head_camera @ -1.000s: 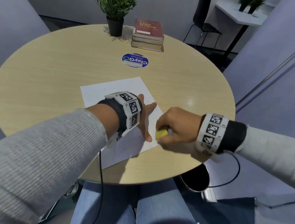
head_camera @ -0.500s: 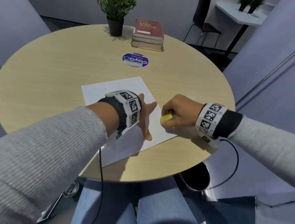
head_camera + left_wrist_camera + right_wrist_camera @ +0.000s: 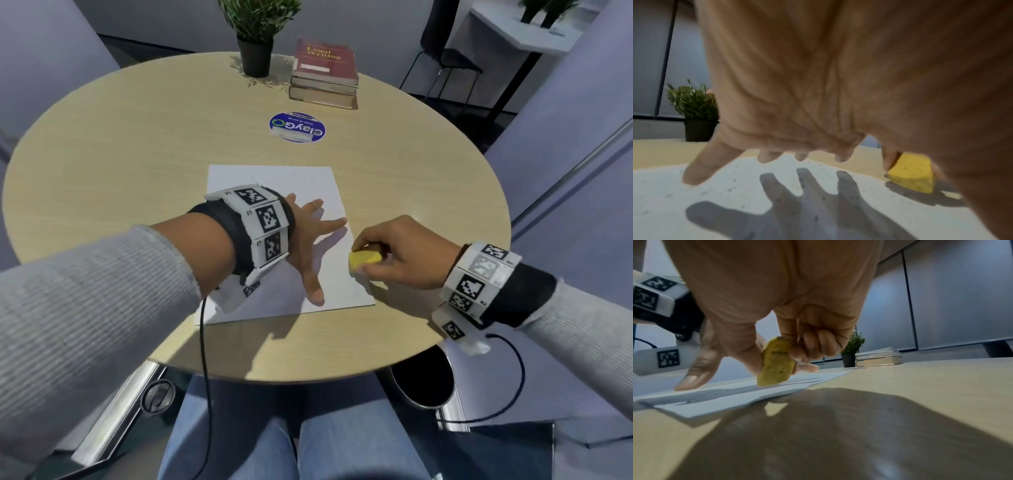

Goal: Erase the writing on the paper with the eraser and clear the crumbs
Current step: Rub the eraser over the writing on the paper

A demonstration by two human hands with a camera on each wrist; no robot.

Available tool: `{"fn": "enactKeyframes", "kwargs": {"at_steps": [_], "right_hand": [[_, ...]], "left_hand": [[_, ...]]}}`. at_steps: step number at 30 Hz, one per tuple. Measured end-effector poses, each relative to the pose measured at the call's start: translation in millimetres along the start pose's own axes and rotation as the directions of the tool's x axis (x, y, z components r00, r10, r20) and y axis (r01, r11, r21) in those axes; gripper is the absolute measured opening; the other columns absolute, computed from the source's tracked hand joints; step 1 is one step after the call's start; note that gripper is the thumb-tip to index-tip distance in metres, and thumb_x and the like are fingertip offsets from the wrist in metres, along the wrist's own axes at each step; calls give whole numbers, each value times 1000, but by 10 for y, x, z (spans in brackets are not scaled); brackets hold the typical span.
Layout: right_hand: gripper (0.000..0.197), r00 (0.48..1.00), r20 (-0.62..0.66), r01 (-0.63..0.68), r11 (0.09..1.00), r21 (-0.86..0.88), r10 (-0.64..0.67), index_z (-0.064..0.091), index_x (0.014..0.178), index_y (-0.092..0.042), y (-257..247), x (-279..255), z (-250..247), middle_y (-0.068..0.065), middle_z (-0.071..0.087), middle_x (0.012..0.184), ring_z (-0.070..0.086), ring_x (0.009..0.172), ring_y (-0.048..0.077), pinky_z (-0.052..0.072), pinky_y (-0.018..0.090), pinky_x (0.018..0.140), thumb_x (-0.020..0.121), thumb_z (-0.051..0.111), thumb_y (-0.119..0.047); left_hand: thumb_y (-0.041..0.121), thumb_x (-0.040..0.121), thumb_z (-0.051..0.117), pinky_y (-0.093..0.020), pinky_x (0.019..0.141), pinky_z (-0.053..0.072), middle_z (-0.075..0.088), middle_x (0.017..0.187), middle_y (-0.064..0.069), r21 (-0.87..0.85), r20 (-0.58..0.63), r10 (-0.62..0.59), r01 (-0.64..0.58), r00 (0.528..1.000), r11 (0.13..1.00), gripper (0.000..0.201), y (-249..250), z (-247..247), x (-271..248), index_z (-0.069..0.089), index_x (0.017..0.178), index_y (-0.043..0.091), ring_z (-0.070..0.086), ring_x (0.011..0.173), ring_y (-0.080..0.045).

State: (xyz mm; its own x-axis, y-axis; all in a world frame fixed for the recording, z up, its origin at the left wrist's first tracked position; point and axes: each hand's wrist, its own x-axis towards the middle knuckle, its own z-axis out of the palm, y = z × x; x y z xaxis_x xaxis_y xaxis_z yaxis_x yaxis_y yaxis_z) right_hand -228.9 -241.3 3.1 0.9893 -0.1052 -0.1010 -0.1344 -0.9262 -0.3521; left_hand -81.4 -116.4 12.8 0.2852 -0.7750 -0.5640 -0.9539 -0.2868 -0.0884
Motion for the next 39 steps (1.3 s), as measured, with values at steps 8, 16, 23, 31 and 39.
{"fn": "enactKeyframes", "kwargs": {"at_steps": [8,16,23,31,39], "right_hand": [[28,1000,6,11,994,-110,-11,66,96,-16,-128,47,154,-3,63,70,56,66,16,49,31,64,80,62,-39],[27,999,-12,-34,988,-148,32,68,88,-15,-81,77,83,-2,64,67,60,67,19,49,32,64,79,63,-40],[33,999,-15,-41,987,-155,39,69,86,-15,-63,84,33,-1,63,65,57,62,20,52,36,63,77,58,-46],[32,1000,-5,-19,985,-169,18,68,85,-15,-92,32,67,0,63,64,57,61,21,51,35,62,78,60,-46],[40,998,-26,-60,988,-144,56,68,81,-15,-111,-23,73,-4,60,60,56,58,19,49,33,60,72,53,-51]], "left_hand": [[78,65,69,-62,115,11,-16,163,-9,5,48,-23,22,999,1000,128,98,83,82,-16,154,43,-4,147,-48],[78,65,69,-63,115,14,-19,163,-7,2,50,-36,36,998,999,128,97,84,85,-17,154,43,-6,147,-49],[78,64,69,-60,114,19,-11,163,-9,20,34,-31,31,999,999,129,112,65,73,-15,155,42,3,147,-47],[80,59,72,-62,113,19,-18,163,-7,-2,34,-32,32,999,999,133,86,87,115,-15,154,45,2,148,-45],[78,62,71,-61,113,21,-19,163,-8,8,23,-37,37,999,999,131,110,90,124,-14,155,43,2,148,-44]]}}
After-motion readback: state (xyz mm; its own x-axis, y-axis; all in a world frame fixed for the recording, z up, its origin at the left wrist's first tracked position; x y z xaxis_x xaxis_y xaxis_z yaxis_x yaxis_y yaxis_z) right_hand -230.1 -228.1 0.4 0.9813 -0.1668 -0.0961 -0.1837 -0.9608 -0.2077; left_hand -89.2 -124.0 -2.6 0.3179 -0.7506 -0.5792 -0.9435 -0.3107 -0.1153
